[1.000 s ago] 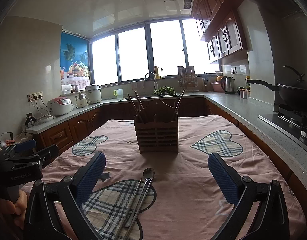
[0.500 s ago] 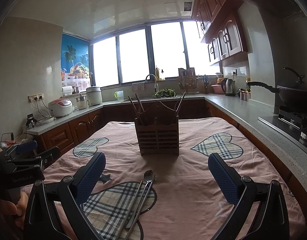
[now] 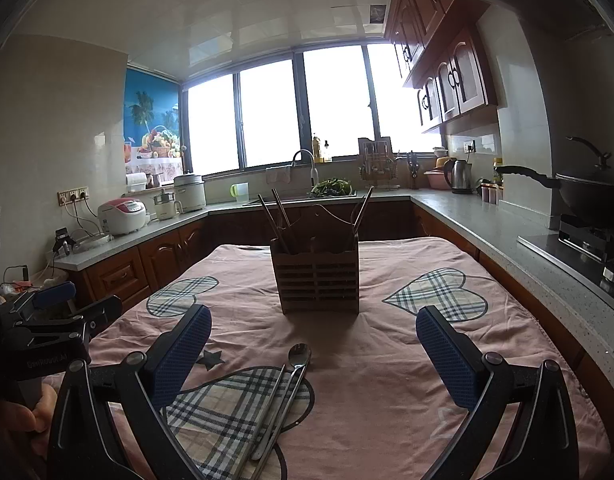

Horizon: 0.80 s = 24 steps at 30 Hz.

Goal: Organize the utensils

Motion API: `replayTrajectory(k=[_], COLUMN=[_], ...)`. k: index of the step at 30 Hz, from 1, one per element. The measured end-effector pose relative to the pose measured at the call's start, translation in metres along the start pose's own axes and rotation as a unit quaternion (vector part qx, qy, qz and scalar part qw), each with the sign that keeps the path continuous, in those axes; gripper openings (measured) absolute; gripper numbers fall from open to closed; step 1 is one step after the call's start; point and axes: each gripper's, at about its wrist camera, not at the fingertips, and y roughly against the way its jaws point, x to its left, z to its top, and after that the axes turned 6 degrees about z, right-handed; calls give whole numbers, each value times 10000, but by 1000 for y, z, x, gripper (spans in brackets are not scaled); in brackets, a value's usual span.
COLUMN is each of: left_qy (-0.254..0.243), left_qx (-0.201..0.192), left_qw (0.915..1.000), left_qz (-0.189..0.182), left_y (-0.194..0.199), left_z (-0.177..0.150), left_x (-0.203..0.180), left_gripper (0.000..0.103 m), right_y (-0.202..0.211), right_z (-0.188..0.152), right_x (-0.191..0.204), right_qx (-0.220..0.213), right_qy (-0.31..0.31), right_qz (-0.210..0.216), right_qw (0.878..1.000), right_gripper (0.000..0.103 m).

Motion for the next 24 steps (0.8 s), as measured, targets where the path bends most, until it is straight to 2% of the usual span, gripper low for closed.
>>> replayTrajectory(k=[24], left_qy=[-31], left_qx=[45], left_qw=[10000], left_qz=[-49], left_y=[-10], left_z=[7], left_x=[-4], left_gripper=[103], right_y=[-12], right_z=[1], right_x=[-6], right_qx=[65], right_qy=[-83], right_qz=[18], right_qw=[9999], right_gripper=[103])
